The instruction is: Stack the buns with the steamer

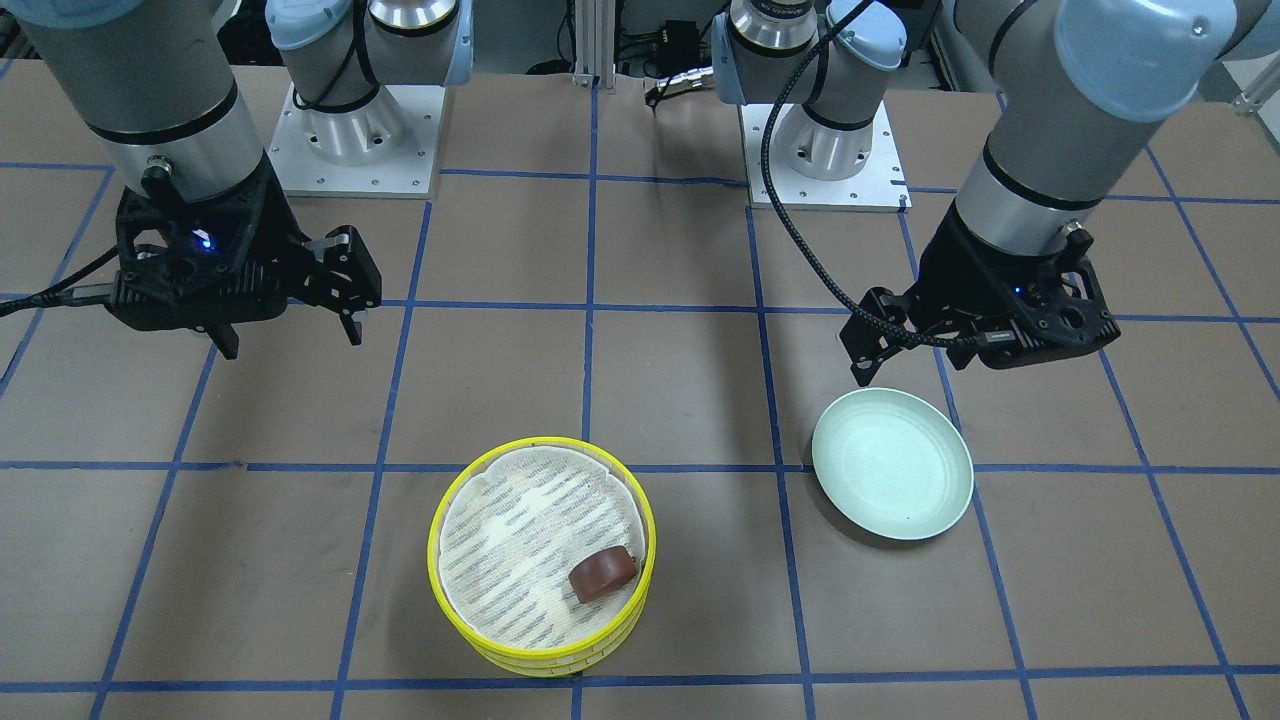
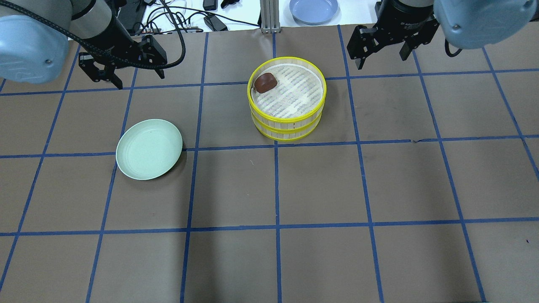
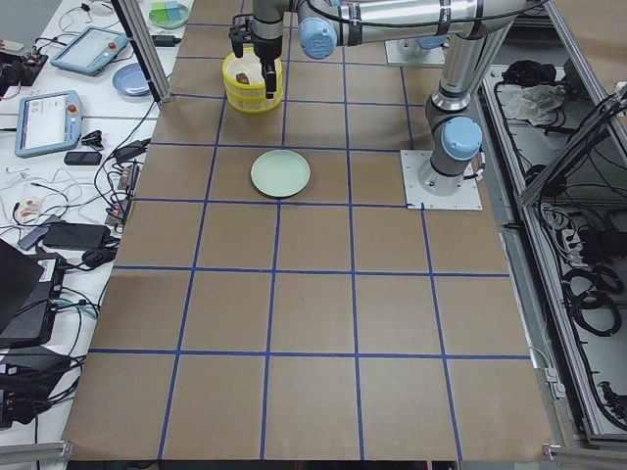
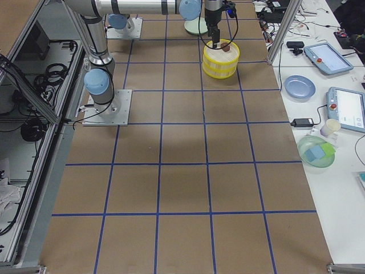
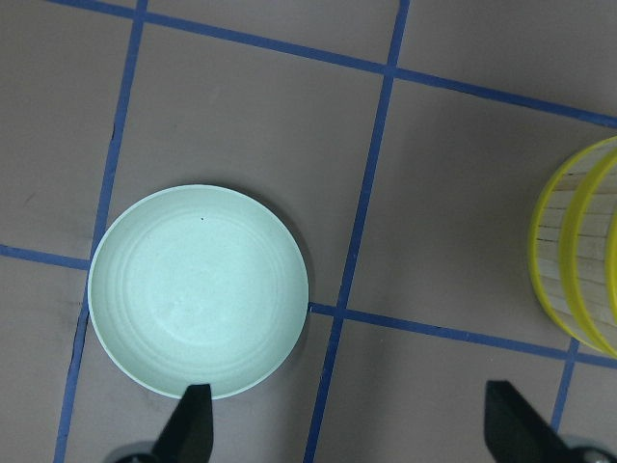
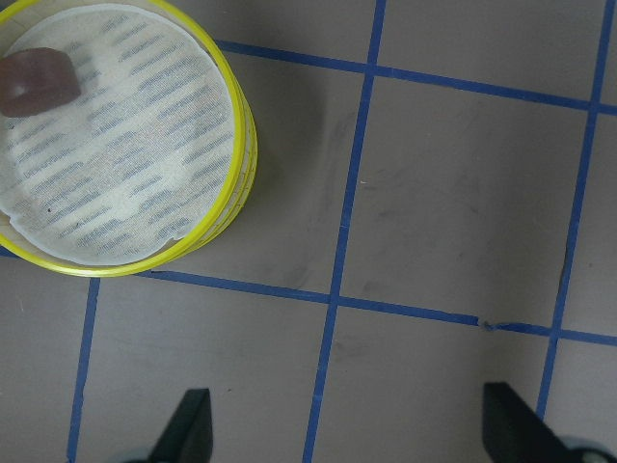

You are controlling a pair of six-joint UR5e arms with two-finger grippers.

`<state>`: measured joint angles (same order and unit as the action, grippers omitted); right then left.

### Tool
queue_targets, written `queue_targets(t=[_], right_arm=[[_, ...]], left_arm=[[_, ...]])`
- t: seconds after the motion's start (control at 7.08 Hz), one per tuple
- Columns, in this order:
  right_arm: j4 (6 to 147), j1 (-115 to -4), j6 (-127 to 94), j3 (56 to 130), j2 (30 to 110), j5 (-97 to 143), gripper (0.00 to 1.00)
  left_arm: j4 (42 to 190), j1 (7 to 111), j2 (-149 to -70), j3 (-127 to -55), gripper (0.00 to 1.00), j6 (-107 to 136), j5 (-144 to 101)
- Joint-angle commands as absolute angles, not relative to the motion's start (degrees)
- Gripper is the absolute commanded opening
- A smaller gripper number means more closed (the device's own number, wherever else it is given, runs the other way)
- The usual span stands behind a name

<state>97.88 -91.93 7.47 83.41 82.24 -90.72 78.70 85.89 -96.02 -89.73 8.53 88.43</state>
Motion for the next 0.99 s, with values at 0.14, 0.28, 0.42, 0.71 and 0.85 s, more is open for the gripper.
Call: queue_targets(t=[0.14, 0.28, 0.42, 0.71, 0.85], right_arm=[[98.00, -91.93, 7.56, 83.41, 82.26, -90.88, 1.00], [97.56, -91.76, 7.56, 83.41, 82.61, -92.45, 1.00], [97.82, -91.76, 7.56, 83.41, 82.62, -92.37, 1.00], [97.82, -91.76, 7.56, 83.41, 82.62, -92.37, 1.00], [97.74, -91.76, 7.56, 83.41, 82.79, -92.37, 1.00]], left_arm=[[79.10, 85.69, -93.60, -93.16, 1.00, 8.52, 88.51], [79.28, 85.69, -93.52, -93.16, 1.00, 8.53, 88.51], [79.28, 85.69, -93.43, -93.34, 1.00, 8.53, 88.51], [79.37, 85.69, -93.43, -93.52, 1.00, 8.53, 88.42], [79.80, 85.87, -93.43, -93.60, 1.00, 8.53, 88.51]])
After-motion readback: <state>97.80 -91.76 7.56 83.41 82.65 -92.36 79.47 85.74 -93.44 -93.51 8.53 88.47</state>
